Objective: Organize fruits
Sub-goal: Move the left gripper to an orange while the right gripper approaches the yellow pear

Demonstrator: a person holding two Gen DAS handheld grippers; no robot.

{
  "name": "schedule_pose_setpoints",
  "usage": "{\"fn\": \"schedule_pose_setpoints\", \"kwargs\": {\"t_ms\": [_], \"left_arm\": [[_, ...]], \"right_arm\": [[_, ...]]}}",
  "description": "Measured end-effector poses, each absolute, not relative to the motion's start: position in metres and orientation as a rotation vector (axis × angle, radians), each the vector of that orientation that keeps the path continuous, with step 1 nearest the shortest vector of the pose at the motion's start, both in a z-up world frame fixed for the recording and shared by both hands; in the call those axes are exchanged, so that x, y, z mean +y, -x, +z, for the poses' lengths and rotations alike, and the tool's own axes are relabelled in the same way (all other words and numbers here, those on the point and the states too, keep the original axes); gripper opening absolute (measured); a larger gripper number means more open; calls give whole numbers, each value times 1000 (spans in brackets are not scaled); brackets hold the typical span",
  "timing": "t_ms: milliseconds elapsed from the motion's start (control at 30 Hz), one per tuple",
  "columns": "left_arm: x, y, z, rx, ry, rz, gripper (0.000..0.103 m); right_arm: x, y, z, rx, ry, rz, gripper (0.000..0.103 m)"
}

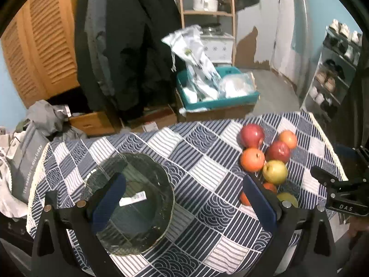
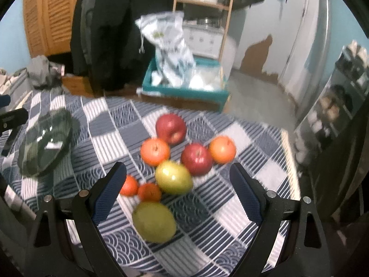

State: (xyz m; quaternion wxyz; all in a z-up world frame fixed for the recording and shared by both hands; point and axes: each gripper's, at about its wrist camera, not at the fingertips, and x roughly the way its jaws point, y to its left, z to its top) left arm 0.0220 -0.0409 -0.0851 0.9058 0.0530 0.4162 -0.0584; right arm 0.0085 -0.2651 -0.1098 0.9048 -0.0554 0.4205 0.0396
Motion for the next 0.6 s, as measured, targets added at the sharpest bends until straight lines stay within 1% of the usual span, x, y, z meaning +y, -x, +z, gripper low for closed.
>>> {"fn": "schedule_pose_setpoints", "kwargs": {"t_ms": [300,600], "left_arm": [[-57,-26,-133,983,-144,-156,102],[-60,-23,-165,1067,-186,-161,101]], "right_arm": [[-267,-7,-163,1058,82,140,89],[-258,-13,-202,1179,103,187,89]]}}
